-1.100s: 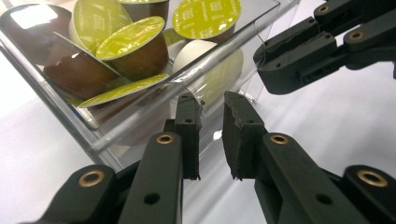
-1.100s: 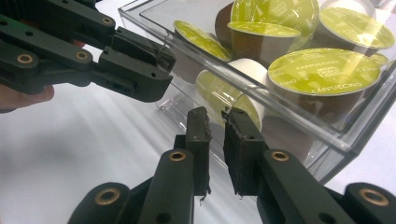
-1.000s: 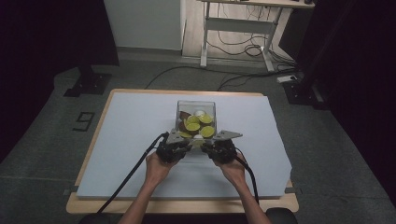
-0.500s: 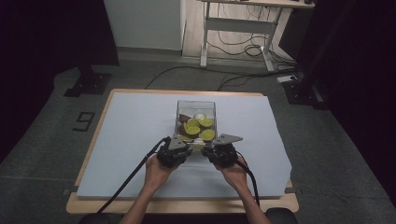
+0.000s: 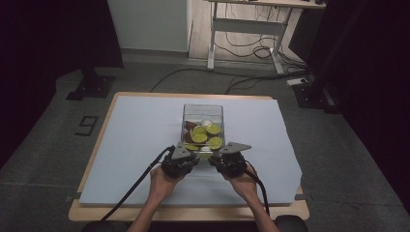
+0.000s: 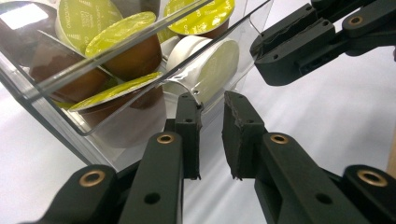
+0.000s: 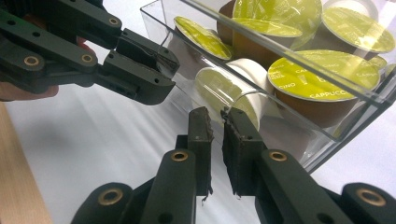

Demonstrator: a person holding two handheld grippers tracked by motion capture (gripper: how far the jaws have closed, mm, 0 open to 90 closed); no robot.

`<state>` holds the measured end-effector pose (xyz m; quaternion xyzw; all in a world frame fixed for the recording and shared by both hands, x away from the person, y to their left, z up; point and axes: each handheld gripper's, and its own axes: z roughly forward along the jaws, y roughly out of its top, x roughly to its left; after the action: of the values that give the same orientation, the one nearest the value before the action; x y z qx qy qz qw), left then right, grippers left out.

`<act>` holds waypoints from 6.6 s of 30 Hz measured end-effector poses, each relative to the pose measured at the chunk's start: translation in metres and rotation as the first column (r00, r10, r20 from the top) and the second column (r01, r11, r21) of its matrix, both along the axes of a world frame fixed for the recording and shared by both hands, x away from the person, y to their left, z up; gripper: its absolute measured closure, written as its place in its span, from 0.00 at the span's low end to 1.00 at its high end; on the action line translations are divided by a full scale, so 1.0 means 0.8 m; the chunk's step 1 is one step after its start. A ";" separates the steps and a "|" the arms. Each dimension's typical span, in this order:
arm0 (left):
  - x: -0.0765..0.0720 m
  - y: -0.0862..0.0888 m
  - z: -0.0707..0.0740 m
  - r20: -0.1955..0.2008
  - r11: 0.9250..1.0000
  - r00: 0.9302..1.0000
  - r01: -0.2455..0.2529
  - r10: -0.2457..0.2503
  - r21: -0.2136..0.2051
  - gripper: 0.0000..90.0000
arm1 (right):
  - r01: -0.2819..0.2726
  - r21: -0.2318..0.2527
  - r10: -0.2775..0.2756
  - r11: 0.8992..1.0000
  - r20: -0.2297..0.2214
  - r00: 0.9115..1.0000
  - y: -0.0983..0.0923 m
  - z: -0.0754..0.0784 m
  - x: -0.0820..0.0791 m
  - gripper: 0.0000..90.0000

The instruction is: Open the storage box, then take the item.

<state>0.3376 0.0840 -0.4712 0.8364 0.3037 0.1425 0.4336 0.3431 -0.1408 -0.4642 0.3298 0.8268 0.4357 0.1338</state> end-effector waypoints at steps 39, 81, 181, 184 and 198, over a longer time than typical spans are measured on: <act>-0.067 -0.012 -0.007 0.001 0.998 0.999 0.051 -0.051 0.025 0.85 | -0.044 0.016 0.044 0.999 -0.032 0.999 -0.012 -0.002 -0.064 0.88; -0.084 0.026 0.001 -0.018 0.987 0.996 0.094 -0.093 0.130 0.79 | -0.129 -0.007 0.128 0.992 -0.096 0.987 -0.032 0.005 -0.084 0.64; -0.007 0.138 -0.071 -0.131 0.975 0.982 -0.108 0.136 0.196 0.00 | 0.137 -0.192 -0.158 0.972 -0.102 0.982 -0.145 -0.079 -0.023 0.05; -0.007 0.138 -0.071 -0.132 0.975 0.982 -0.108 0.135 0.196 0.00 | 0.143 -0.176 -0.162 0.974 -0.097 0.982 -0.145 -0.075 -0.024 0.05; -0.007 0.139 -0.072 -0.129 0.976 0.982 -0.109 0.135 0.190 0.00 | 0.090 -0.156 -0.101 0.984 -0.063 0.993 -0.127 -0.050 -0.021 0.06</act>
<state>0.3317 0.1952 -0.5286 0.8602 0.3701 0.1366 0.3232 0.3260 -0.2426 -0.5041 0.3729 0.8452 0.3522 0.1500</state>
